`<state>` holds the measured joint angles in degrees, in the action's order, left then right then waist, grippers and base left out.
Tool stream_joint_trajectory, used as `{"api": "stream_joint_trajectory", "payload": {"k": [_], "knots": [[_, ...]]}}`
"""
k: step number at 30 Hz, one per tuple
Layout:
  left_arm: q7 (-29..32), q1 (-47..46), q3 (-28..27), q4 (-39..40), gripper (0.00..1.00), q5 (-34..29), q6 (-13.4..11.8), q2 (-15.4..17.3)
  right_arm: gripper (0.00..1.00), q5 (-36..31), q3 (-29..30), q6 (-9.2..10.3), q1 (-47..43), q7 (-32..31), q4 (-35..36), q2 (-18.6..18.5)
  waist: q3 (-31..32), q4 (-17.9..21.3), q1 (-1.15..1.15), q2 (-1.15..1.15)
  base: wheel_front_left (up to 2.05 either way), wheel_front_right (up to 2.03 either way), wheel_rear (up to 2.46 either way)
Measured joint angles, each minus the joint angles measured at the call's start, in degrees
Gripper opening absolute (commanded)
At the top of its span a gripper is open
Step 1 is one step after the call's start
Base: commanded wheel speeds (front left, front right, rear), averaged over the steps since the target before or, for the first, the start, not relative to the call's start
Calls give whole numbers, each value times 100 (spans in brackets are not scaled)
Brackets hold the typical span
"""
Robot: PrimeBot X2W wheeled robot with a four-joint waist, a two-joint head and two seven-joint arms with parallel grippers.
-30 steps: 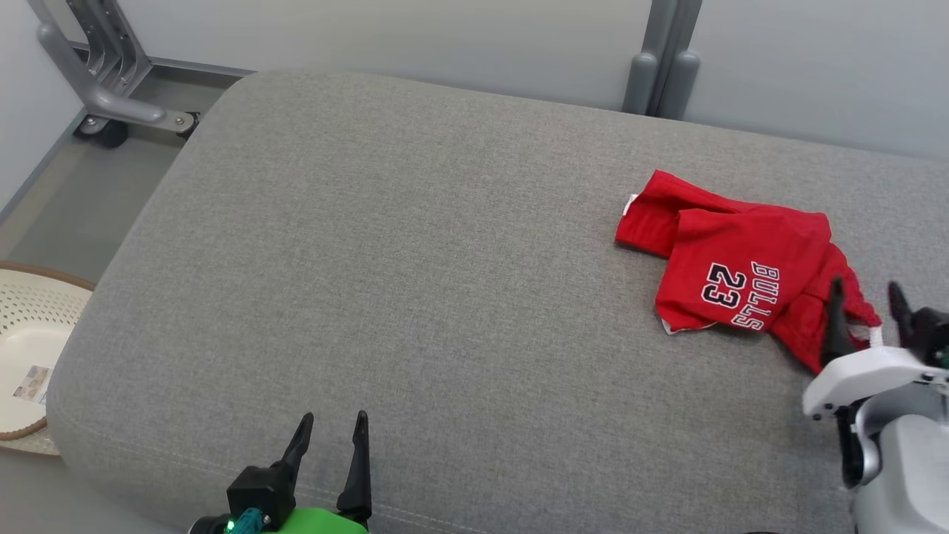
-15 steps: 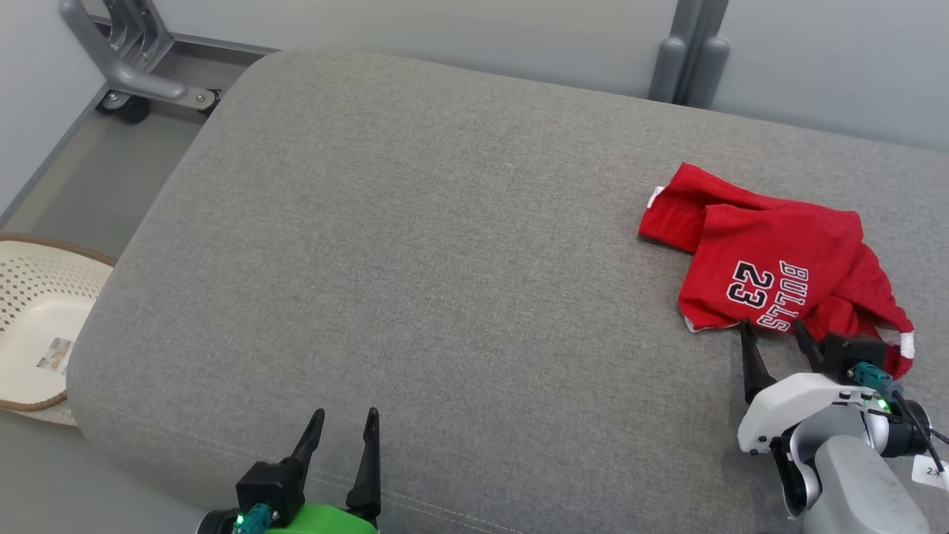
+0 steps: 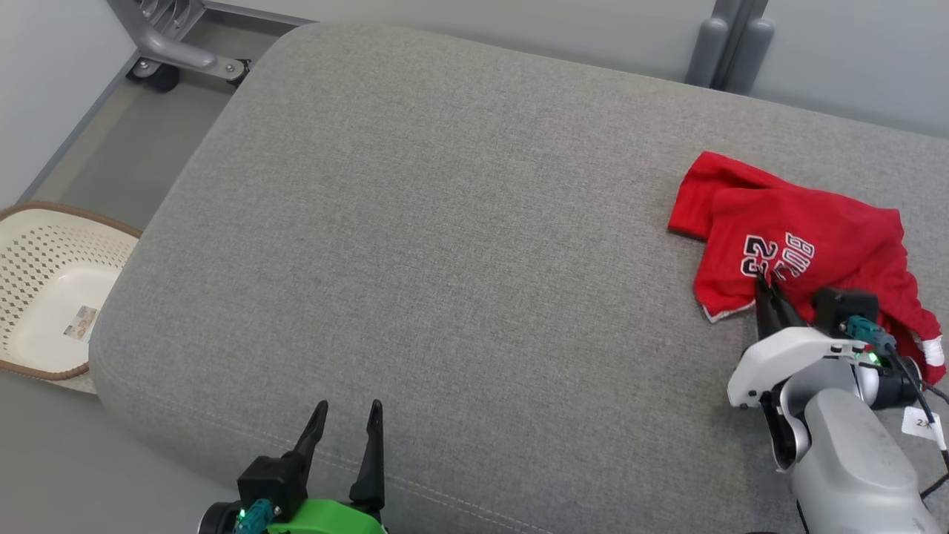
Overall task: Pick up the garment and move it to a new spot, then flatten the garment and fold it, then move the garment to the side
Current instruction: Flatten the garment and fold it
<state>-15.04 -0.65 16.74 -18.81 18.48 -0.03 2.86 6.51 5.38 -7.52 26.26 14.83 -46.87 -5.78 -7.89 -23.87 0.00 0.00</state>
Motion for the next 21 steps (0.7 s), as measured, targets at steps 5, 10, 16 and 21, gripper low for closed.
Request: {"api": "stream_joint_trajectory", "payload": {"k": [5, 10, 16, 21], "knots": [[0, -7, 74, 48, 100, 14, -15, -1, 0, 398, -537, 2, 133, 16, 771, 23, -9, 11, 0, 0, 0, 0, 0], [1, -44, 220, 63, 100, 32, 11, 0, 0, 822, -1325, 2, 375, 18, 1585, 54, -44, -31, 0, 0, 0, 0, 0], [0, -155, 782, 56, 100, 63, 103, 0, 0, 1166, -2305, 2, 996, -138, 1772, -249, -111, -354, 0, 0, 0, 0, 0], [0, -195, 966, 97, 100, 167, -3, 1, 0, 1102, -2492, 2, 1734, -205, 893, -350, -221, -673, 0, 0, 0, 0, 0]]}}
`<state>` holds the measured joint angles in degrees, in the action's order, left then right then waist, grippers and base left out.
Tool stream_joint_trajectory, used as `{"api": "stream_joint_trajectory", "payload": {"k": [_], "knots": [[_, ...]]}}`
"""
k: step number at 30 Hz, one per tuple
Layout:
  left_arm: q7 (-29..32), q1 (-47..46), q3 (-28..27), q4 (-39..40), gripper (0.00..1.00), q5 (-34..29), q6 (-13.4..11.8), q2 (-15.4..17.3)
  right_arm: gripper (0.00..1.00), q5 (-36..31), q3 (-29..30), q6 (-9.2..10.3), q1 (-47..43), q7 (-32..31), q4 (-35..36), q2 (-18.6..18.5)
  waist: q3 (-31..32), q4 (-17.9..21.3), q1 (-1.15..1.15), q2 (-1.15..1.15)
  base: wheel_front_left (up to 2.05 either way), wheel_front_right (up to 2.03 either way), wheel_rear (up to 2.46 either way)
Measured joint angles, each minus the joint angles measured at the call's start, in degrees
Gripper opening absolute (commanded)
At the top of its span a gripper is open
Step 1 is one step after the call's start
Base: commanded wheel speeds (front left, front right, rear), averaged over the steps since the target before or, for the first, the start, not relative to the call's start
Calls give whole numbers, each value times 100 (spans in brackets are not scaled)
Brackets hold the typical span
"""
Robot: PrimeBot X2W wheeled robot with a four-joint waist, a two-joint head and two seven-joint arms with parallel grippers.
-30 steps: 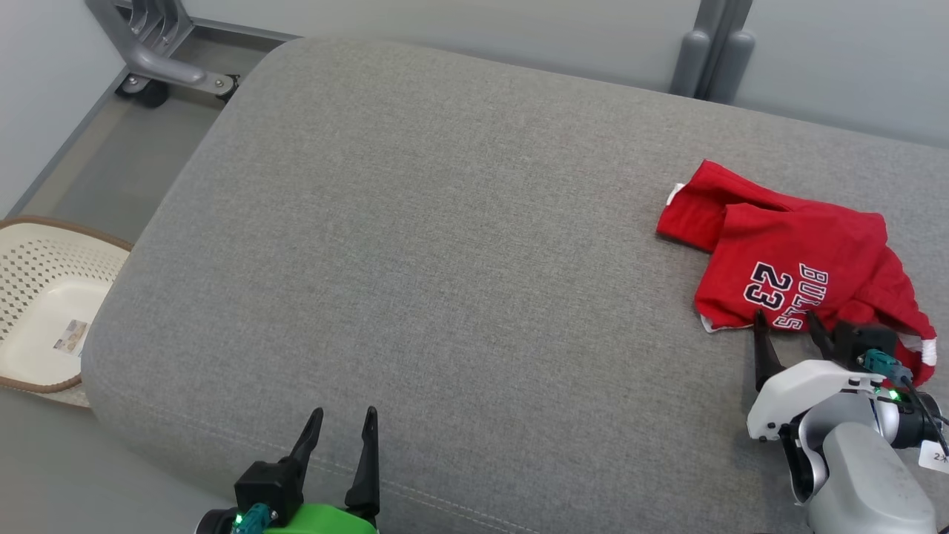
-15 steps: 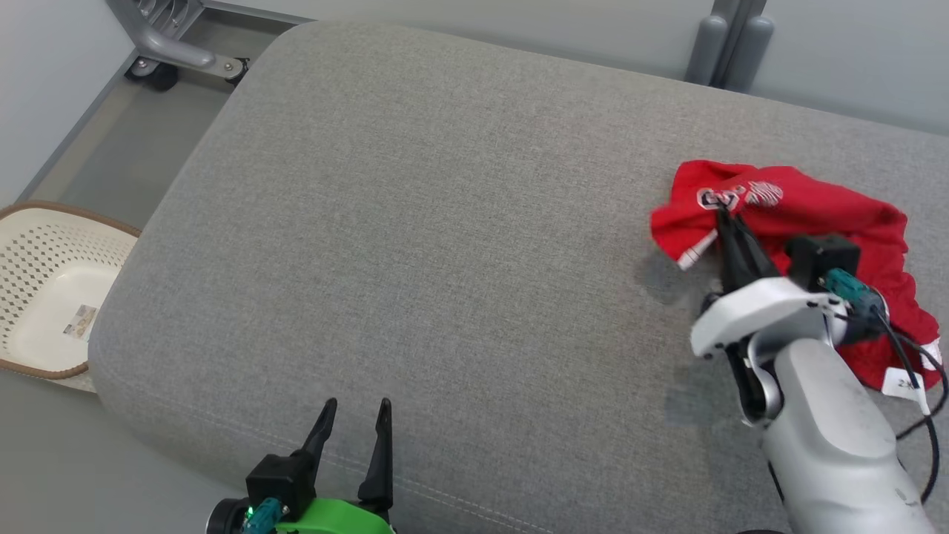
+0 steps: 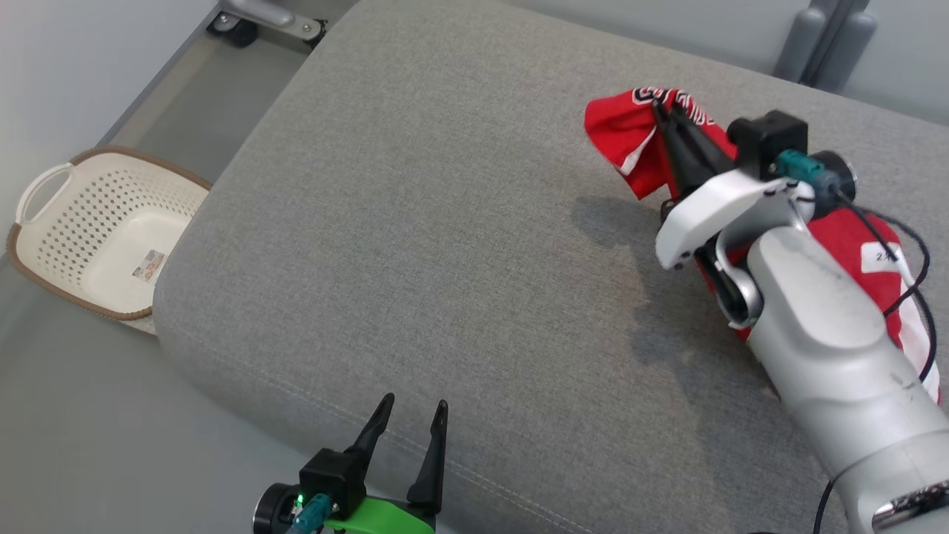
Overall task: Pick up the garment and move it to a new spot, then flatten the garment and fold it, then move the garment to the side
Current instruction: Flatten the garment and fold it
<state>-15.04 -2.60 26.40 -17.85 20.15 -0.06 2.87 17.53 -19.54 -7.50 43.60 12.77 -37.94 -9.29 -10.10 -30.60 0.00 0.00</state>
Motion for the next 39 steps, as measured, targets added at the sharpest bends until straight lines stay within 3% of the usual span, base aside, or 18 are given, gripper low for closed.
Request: {"api": "stream_joint_trajectory", "payload": {"k": [3, 4, 5, 9, 14, 19, 28, 33, 39], "knots": [[0, 5, -8, 86, 100, 23, -100, 1, 0, -142, 223, -3, 519, 53, -746, -105, -143, -89, 0, 0, 0, 0, 0], [0, 11, -14, 109, 100, 22, -118, 1, 18, -162, 321, -3, 632, 70, -987, -125, -185, -112, 0, 0, 0, 0, 0], [0, 21, -22, 125, 100, 22, -147, -4, 100, -162, 372, 0, 727, 66, -1245, -144, -223, -135, 0, 0, 0, 0, 0], [0, 84, -59, 122, 100, 21, -172, -1, 100, -110, 290, -3, 881, -65, -1937, -152, -295, -204, 0, 0, 0, 0, 0], [0, 77, -19, 5, 100, 18, -93, -2, 100, 86, 302, -2, 776, 180, -1985, -314, -183, -188, 0, 0, 0, 0, 0], [0, 71, -70, -140, 100, -31, -3, -3, 100, 445, 482, -2, -156, 222, -1028, -413, 52, -80, 0, 0, 0, 0, 0], [0, 104, -302, -205, 100, -134, 66, -3, 100, 650, 735, 0, -2351, 229, 655, -320, 340, 501, 0, 0, 0, 0, 0], [0, 200, -378, -252, 100, -172, 107, -3, 100, 645, 645, 0, -3244, 229, 1035, -153, 505, 754, 0, 0, 0, 0, 0], [0, 317, -487, -315, 100, -261, 168, -3, 100, 579, 619, 0, -3697, 227, 1146, 159, 703, 909, 0, 0, 0, 0, 0]]}}
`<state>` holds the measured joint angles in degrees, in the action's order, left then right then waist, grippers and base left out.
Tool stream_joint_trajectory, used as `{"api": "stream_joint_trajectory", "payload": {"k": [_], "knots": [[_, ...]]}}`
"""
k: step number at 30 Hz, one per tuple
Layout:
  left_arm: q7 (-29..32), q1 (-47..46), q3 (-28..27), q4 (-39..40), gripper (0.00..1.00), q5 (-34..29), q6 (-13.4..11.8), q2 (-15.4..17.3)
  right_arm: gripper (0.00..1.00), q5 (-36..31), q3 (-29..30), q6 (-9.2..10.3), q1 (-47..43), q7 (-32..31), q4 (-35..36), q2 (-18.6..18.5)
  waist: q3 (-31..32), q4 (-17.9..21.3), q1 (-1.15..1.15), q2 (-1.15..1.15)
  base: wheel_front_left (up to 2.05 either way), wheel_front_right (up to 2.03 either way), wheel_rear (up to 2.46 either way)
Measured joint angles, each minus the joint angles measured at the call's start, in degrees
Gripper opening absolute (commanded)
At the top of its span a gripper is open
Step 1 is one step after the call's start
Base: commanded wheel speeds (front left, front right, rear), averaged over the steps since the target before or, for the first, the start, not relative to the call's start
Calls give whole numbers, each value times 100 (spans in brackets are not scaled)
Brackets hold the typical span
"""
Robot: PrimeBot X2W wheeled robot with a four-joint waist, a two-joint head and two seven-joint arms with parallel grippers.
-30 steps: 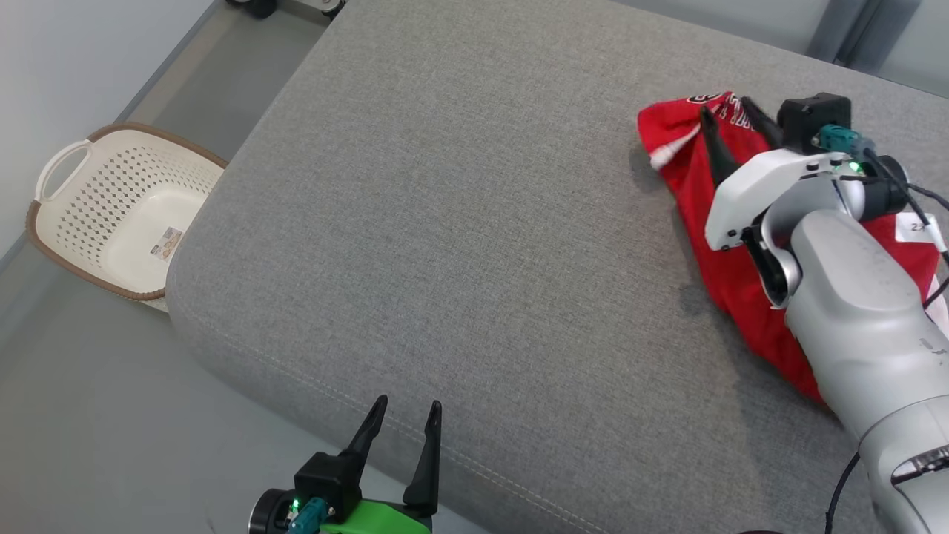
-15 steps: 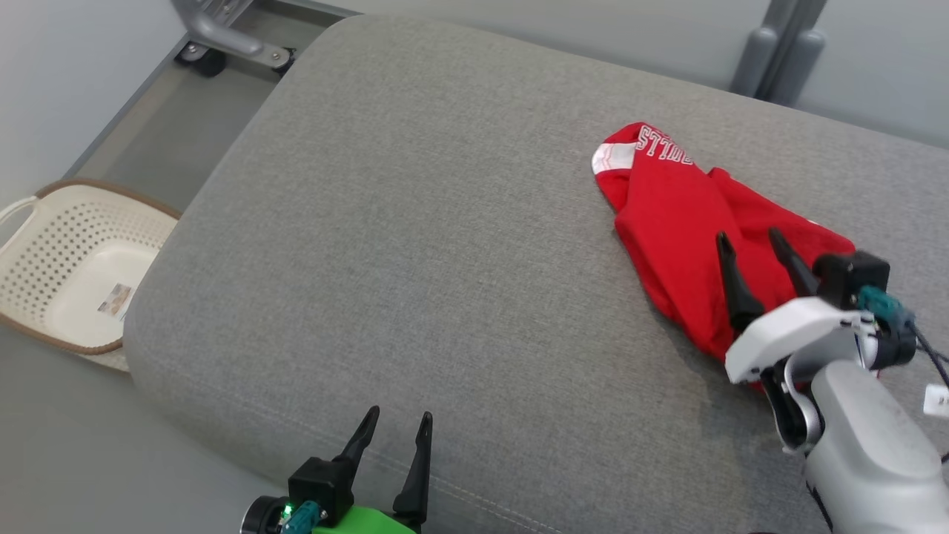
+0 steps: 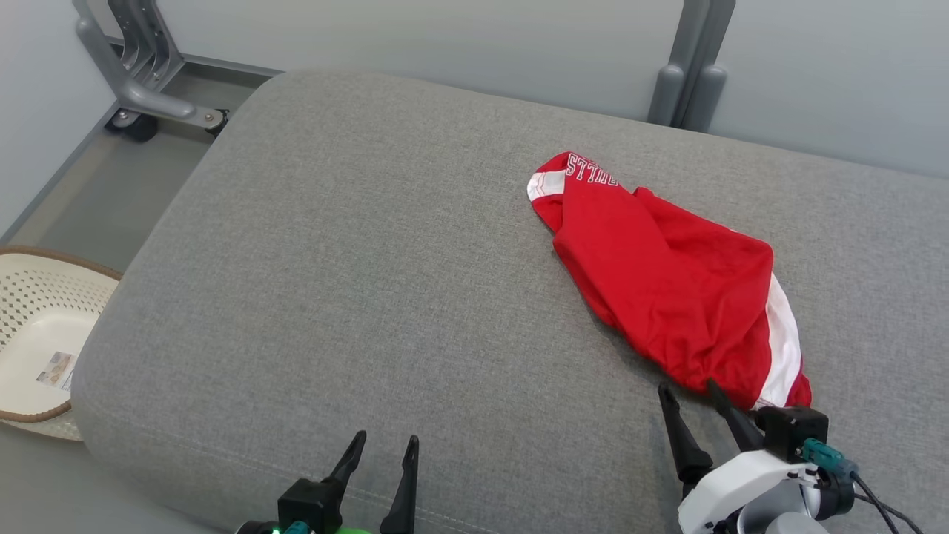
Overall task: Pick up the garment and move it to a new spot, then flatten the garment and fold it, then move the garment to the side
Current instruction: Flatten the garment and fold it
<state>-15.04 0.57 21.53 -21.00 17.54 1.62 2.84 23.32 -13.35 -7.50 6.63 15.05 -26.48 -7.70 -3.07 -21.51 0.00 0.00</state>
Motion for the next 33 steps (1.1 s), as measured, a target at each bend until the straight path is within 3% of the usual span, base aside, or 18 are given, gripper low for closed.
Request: {"api": "stream_joint_trajectory", "payload": {"k": [11, 23, 24, 25, 27, 33], "knots": [[0, 24, 1, -11, 100, -46, 65, 0, 100, 155, -38, 0, 48, 0, -446, 256, -39, -74, 0, 0, 0, 0, 0], [0, -28, 41, 24, 100, -46, 31, 0, 100, 38, 492, 0, 666, 1, -505, 320, -334, -290, 0, 0, 0, 0, 0], [0, -28, 38, 26, 100, -46, 25, 0, 86, 29, 514, 0, 682, 0, -433, 333, -352, -291, 0, 0, 0, 0, 0], [0, -27, 33, 26, 100, -46, 13, 0, 41, 34, 542, 0, 693, 1, -352, 343, -363, -285, 0, 0, 0, 0, 0], [0, -27, 33, 23, 100, -46, 13, 1, 0, 33, 570, 0, 698, 0, -188, 347, -369, -253, 0, 0, 0, 0, 0], [0, -34, 80, 23, 100, -20, 3, 0, 0, 89, 853, 0, 690, 0, 135, 312, -360, -108, 0, 0, 0, 0, 0]]}}
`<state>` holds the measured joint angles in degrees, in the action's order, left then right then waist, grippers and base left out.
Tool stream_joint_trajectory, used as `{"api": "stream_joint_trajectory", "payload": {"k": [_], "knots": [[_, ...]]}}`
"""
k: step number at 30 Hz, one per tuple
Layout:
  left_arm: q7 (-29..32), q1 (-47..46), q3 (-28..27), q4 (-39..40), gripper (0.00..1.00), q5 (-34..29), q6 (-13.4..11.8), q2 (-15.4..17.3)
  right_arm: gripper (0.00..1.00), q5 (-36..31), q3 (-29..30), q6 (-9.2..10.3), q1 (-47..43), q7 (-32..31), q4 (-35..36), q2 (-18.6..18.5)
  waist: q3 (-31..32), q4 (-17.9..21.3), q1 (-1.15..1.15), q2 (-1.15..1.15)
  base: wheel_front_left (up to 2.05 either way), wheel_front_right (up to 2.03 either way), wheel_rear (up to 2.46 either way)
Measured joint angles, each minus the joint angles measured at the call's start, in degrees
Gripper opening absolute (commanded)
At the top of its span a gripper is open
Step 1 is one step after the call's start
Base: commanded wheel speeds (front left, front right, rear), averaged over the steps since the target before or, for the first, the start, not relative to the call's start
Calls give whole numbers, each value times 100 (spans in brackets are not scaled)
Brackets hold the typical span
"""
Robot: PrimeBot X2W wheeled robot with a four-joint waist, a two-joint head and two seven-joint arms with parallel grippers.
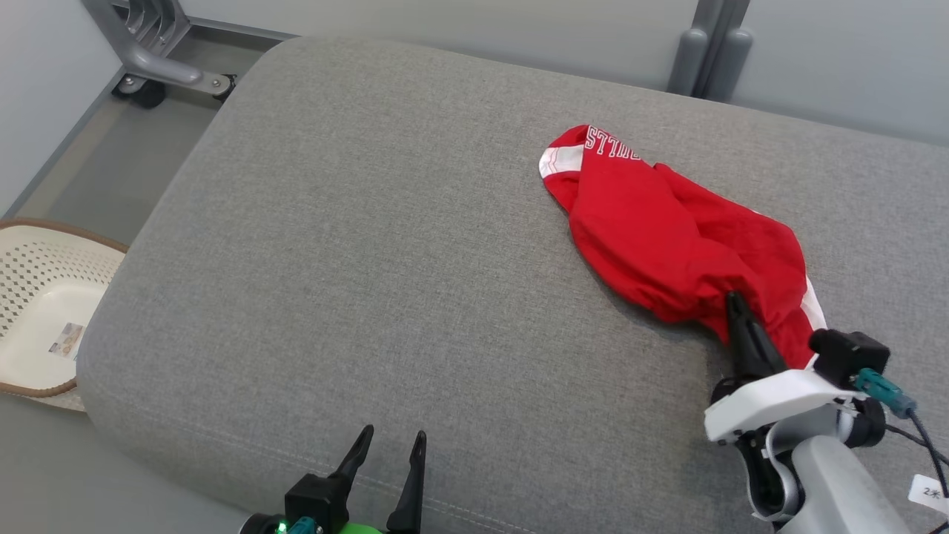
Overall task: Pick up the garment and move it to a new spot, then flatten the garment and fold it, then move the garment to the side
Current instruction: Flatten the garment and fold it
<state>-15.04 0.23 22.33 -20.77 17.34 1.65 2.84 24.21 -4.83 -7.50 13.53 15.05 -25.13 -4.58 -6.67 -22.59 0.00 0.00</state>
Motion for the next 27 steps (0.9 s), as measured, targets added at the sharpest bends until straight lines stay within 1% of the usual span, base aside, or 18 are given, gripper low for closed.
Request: {"api": "stream_joint_trajectory", "payload": {"k": [2, 7, 11, 12, 13, 16, 19, 21, 23, 25, 27], "knots": [[0, -6, 2, -1, 100, 4, -1, 0, 0, 16, 97, 0, 2, 1, 49, -27, 1, 25, 0, 0, 0, 0, 0], [0, -26, 4, -18, 100, 9, -12, 0, 0, 20, 622, 0, 53, 1, 122, -233, 19, 133, 0, 0, 0, 0, 0], [0, -29, -15, -93, 100, -27, 22, 0, 0, -144, 1054, 1, 140, 0, -141, -594, 44, 191, 0, 0, 0, 0, 0], [0, -29, -15, -101, 100, -27, 33, 0, 42, -177, 1069, 1, 143, 1, -148, -639, 48, 186, 0, 0, 0, 0, 0], [0, -29, -18, -112, 100, -29, 35, 0, 100, -176, 1040, 1, 151, 1, -158, -644, 55, 181, 0, 0, 0, 0, 0], [0, -26, -41, -123, 100, -29, 36, 0, 100, -230, 600, 1, 112, 0, -58, -580, 91, 169, 0, 0, 0, 0, 0], [0, -20, -52, -130, 100, -29, 37, 0, 100, -221, 154, 1, -9, 1, 235, -520, 118, 164, 0, 0, 0, 0, 0], [0, -10, -48, -126, 100, -29, 42, 0, 100, -225, -233, 0, -103, 1, 399, -522, 144, 162, 0, 0, 0, 0, 0], [0, 7, -47, -121, 100, -29, 43, 0, 100, -333, -544, -1, -192, 1, 419, -565, 167, 157, 0, 0, 0, 0, 0], [0, 9, -40, -116, 100, -29, 42, 0, 100, -382, -700, -1, -231, 1, 323, -646, 175, 151, 0, 0, 0, 0, 0], [0, 13, -25, -104, 100, -26, 41, 0, 100, -448, -710, -1, -212, 1, 188, -677, 166, 152, 0, 0, 0, 0, 0]]}}
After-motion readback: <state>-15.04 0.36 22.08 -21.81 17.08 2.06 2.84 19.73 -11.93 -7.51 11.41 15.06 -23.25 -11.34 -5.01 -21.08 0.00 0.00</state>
